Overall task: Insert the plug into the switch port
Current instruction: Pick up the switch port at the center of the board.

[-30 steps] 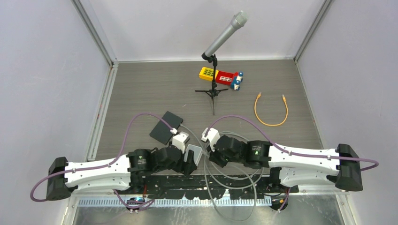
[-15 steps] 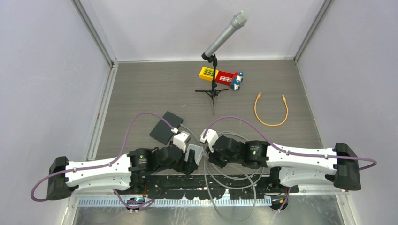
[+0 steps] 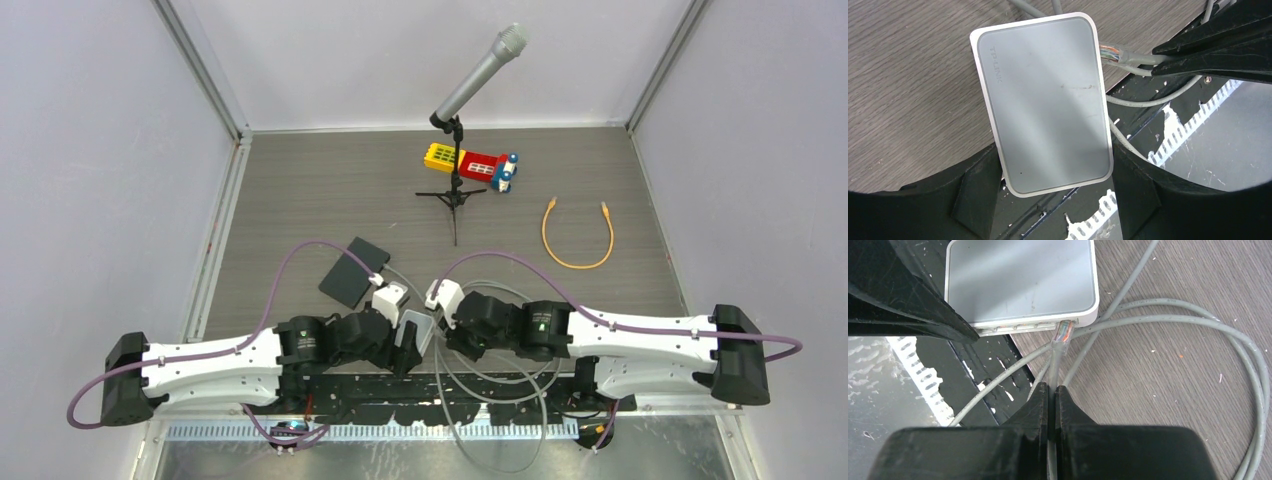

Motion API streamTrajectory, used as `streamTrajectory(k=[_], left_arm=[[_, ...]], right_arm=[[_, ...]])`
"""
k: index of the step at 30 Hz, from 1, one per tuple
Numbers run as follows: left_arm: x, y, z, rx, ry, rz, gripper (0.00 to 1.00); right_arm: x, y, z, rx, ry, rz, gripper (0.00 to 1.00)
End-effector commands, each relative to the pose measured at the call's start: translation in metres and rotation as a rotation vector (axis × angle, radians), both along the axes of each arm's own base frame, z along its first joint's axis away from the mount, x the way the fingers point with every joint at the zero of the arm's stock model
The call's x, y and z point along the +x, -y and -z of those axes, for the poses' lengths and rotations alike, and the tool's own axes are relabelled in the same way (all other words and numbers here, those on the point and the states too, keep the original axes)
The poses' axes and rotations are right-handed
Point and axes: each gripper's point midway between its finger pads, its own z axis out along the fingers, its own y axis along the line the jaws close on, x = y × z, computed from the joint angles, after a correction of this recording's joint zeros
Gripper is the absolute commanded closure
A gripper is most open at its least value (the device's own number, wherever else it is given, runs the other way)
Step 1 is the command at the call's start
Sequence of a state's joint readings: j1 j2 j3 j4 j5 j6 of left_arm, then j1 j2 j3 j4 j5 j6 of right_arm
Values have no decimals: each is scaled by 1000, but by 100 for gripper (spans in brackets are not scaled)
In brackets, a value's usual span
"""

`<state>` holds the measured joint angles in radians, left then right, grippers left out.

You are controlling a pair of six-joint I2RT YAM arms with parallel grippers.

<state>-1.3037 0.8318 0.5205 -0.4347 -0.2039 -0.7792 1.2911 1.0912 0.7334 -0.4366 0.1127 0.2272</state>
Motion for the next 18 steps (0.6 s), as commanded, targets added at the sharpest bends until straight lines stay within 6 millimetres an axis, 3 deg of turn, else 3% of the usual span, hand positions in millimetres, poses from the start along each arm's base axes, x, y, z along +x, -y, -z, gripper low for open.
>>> streamTrajectory(k=[1, 18], left_arm=[[-5, 30, -40, -166, 20, 74, 100], [-19, 37, -58, -204, 9, 169, 100]], right_arm=[[2, -14, -23, 58, 53, -44, 99], [22, -1, -37, 6, 250, -28, 99]])
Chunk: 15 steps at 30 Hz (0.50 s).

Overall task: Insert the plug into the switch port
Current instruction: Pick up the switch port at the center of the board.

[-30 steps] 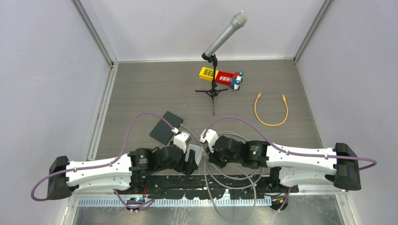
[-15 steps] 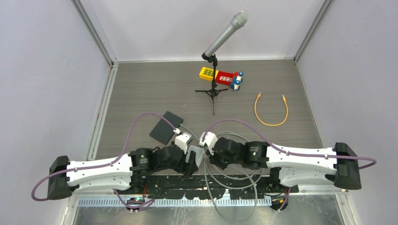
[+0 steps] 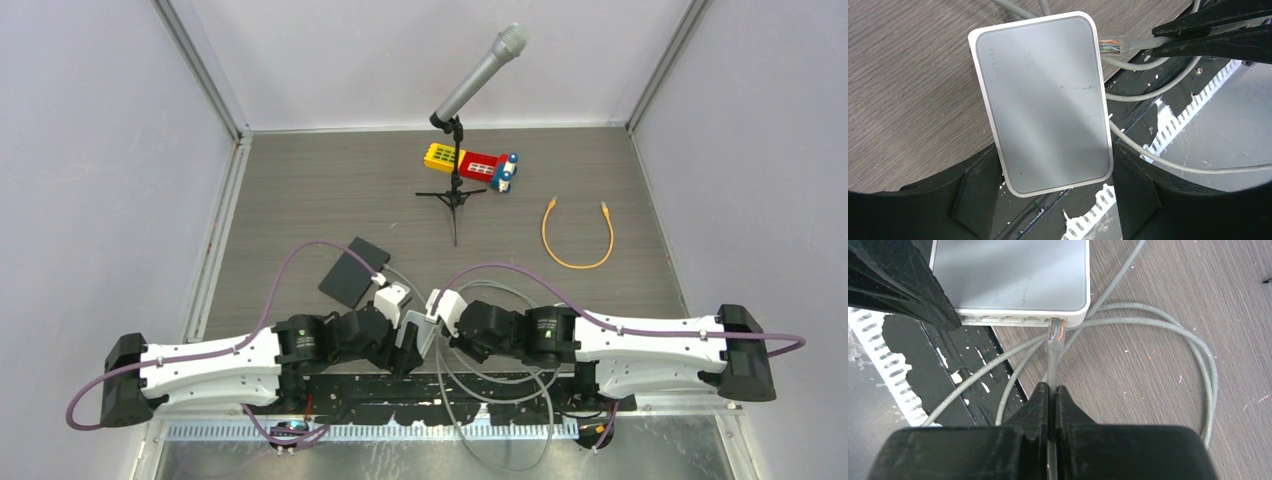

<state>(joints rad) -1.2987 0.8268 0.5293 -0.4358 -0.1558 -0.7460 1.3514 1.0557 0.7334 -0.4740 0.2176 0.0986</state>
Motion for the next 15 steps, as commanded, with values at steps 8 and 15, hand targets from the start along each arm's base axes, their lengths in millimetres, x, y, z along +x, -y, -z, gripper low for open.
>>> streamTrajectory(k=[8, 15], left_arm=[[-17, 35, -64, -226, 14, 148, 100], [-17, 33, -68, -239, 22, 145, 100]], right_arm=[[22, -9, -28, 40, 123, 49, 100], [21, -13, -28, 35, 124, 45, 99]])
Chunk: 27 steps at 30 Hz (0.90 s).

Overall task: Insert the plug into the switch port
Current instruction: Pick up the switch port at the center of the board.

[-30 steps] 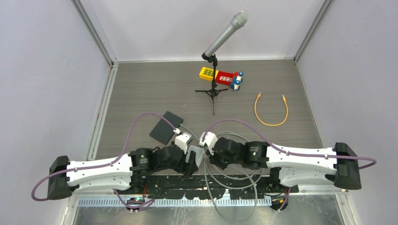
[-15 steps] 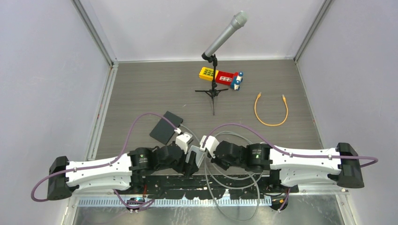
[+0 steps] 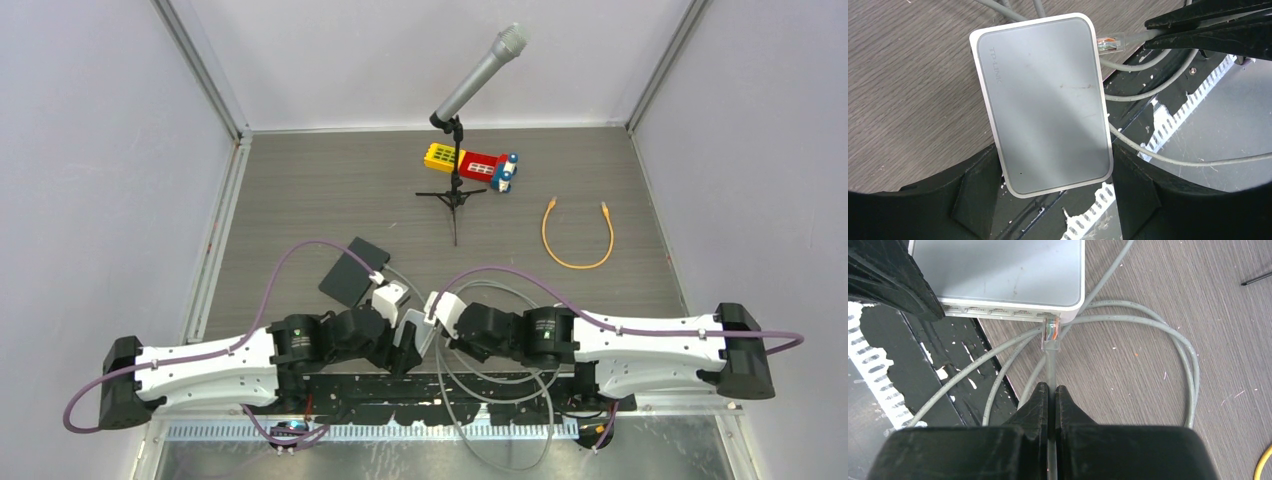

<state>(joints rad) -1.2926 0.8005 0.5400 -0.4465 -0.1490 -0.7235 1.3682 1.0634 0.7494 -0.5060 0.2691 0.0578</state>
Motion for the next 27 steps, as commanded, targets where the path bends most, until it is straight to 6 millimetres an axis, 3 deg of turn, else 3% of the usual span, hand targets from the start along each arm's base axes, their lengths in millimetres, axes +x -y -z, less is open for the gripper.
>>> streamTrajectory(k=[1, 15, 27], left_arm=[[-18, 33, -59, -217, 3, 136, 100], [-16, 36, -51, -187, -1, 133, 100], [-14, 40, -53, -195, 6, 126, 100]], right_arm=[[15, -20, -27, 85, 69, 46, 100], [6, -39, -44, 137, 55, 2, 100], [-3, -50, -33, 129, 11, -25, 99]])
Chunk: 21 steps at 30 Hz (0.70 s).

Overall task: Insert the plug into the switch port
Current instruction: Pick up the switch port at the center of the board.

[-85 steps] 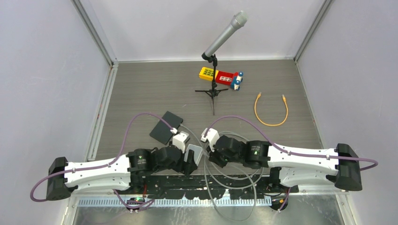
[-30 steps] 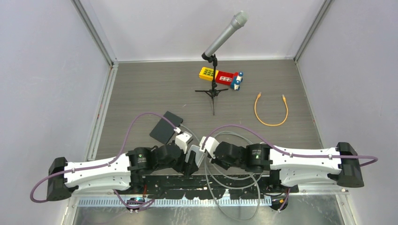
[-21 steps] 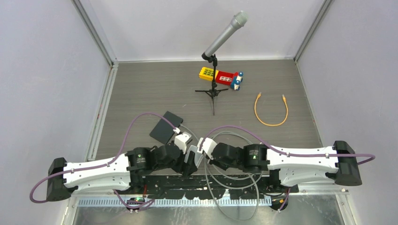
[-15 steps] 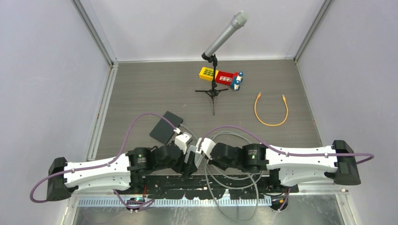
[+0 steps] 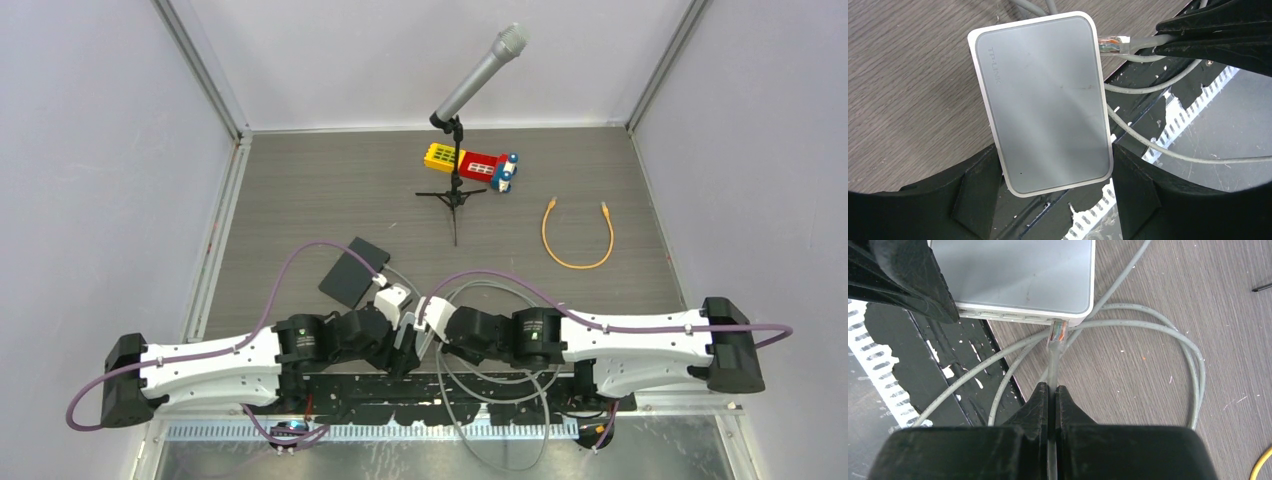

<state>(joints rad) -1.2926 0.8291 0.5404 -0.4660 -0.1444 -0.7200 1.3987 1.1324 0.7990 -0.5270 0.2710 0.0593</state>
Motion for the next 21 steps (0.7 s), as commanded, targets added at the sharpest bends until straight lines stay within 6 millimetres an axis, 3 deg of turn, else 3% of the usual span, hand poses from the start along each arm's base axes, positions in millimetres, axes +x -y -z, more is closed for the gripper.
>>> streamTrajectory(k=[1, 6, 16, 21], left_arm=[[-12, 44, -63, -243, 17, 117, 100], [-11, 43, -66, -254, 22, 111, 100], [-12, 45, -63, -253, 15, 115, 100], [-16, 48, -67, -274, 12, 139, 100]], right_arm=[[2, -41, -34, 166, 13, 0, 100], [-3, -47, -29, 161, -3, -13, 100], [-3, -56, -41, 231, 0, 5, 100], [0, -53, -33, 210, 11, 17, 100]])
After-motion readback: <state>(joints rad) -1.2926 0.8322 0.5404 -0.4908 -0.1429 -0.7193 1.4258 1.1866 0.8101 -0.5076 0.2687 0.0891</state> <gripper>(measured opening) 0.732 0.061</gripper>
